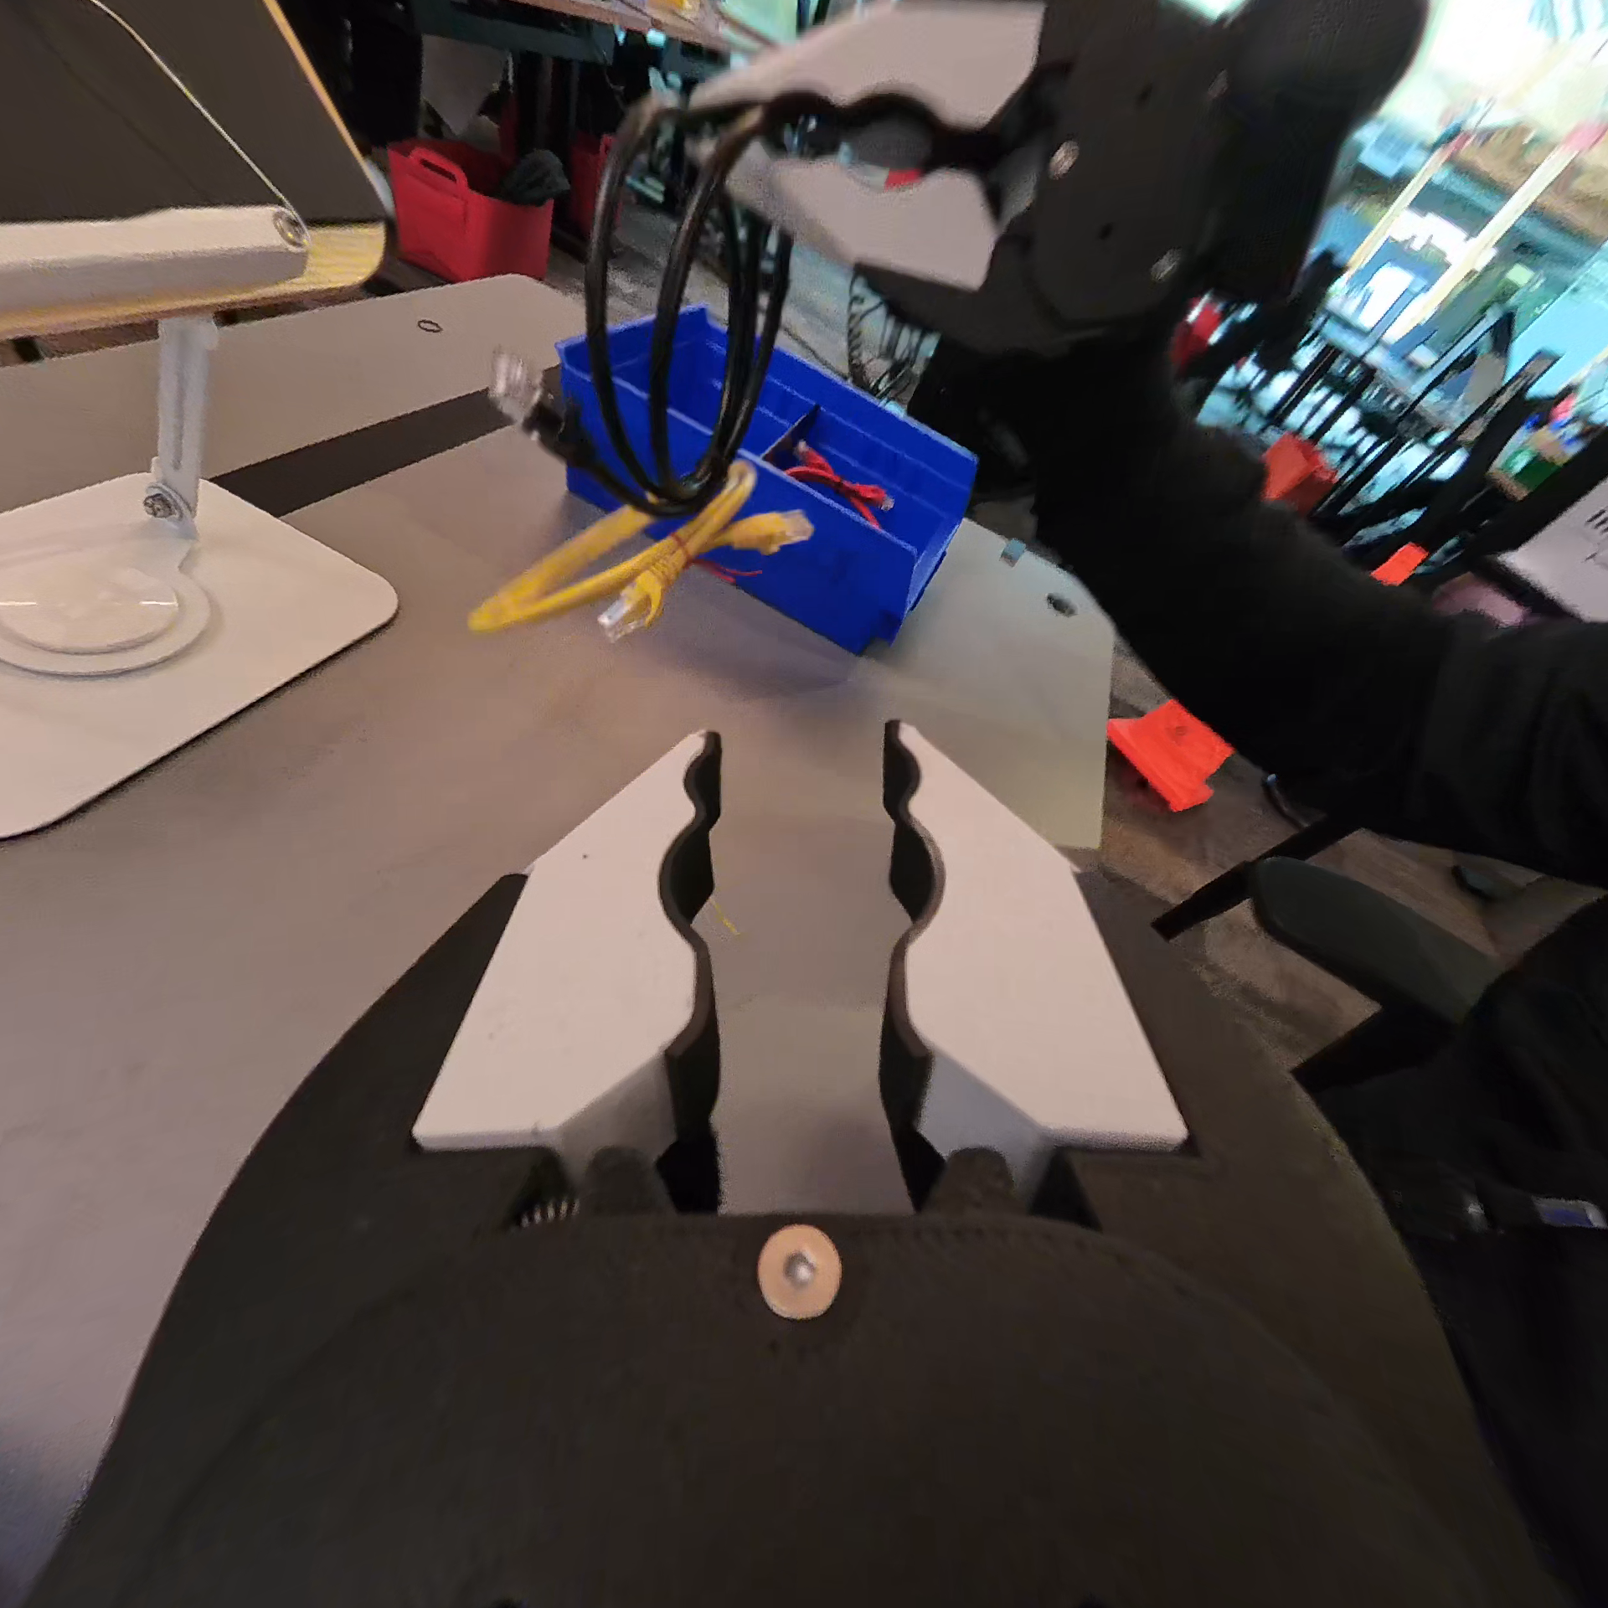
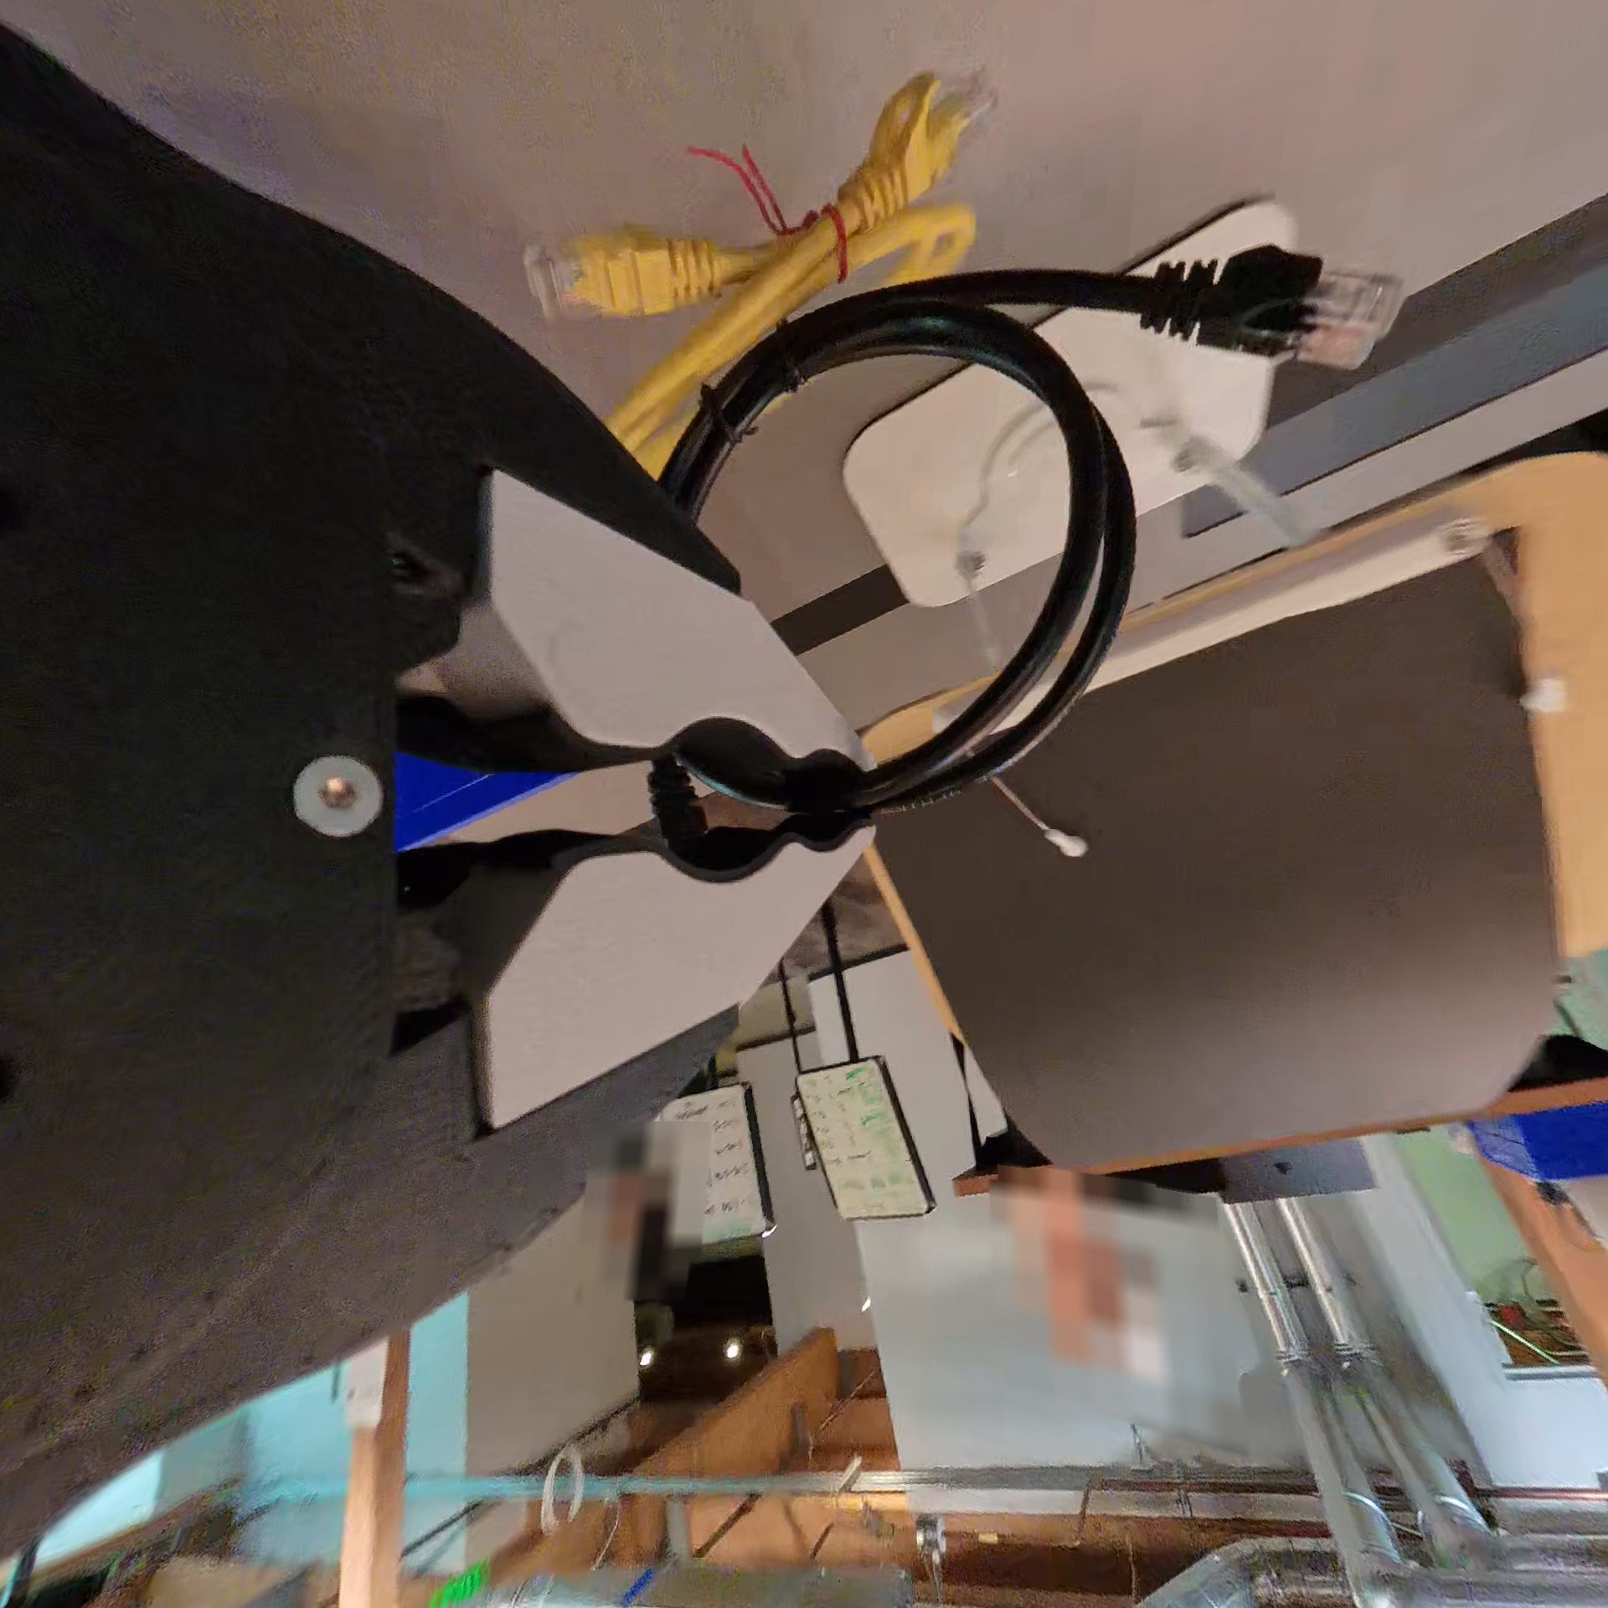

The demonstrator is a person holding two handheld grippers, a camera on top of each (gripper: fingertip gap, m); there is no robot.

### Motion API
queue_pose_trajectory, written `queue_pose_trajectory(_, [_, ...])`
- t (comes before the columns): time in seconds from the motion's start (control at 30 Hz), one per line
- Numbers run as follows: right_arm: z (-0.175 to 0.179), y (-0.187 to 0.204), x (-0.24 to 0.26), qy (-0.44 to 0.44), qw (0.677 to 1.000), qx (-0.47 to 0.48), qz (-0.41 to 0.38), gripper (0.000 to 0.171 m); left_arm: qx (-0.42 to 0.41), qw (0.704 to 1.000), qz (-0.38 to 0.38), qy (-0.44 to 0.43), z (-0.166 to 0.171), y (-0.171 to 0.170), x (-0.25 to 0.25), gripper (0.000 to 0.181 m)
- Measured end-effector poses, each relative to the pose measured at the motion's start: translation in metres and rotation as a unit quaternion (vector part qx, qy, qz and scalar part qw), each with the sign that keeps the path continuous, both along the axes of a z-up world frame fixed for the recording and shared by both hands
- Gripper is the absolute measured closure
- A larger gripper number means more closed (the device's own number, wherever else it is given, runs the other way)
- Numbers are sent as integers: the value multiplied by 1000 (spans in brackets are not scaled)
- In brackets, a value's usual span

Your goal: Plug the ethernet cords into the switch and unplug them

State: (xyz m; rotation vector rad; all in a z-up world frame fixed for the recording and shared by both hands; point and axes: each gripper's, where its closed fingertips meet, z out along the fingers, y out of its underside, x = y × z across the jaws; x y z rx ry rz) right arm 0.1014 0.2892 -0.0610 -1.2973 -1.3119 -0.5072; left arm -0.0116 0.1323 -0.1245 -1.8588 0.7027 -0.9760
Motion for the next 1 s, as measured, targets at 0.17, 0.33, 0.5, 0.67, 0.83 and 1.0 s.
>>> queue_pose_trajectory(0.17, [8, -24, -15, 29, 999, -32, 25, 169, 32, 996, 16, 79, -22, 6, 14, 136])
queue_pose_trajectory(0.33, [-26, -46, -31, 70, 986, -141, 51, 169, 72, 990, 1, 125, -44, 3, 33, 114])
queue_pose_trajectory(0.5, [-41, -65, -44, 94, 976, -184, 65, 169, 78, 982, -43, 169, -81, -13, 63, 151])
queue_pose_trajectory(0.67, [-45, -61, -39, 92, 978, -183, 47, 170, 130, 970, -33, 201, -73, -15, 64, 179])
queue_pose_trajectory(0.83, [-57, -28, -21, 86, 979, -186, -4, 169, 248, 919, -52, 303, -45, -40, 78, 181])
queue_pose_trajectory(1.0, [-38, -2, 20, 140, 967, -212, -31, 169, 262, 901, -76, 337, -56, -51, 84, 181])
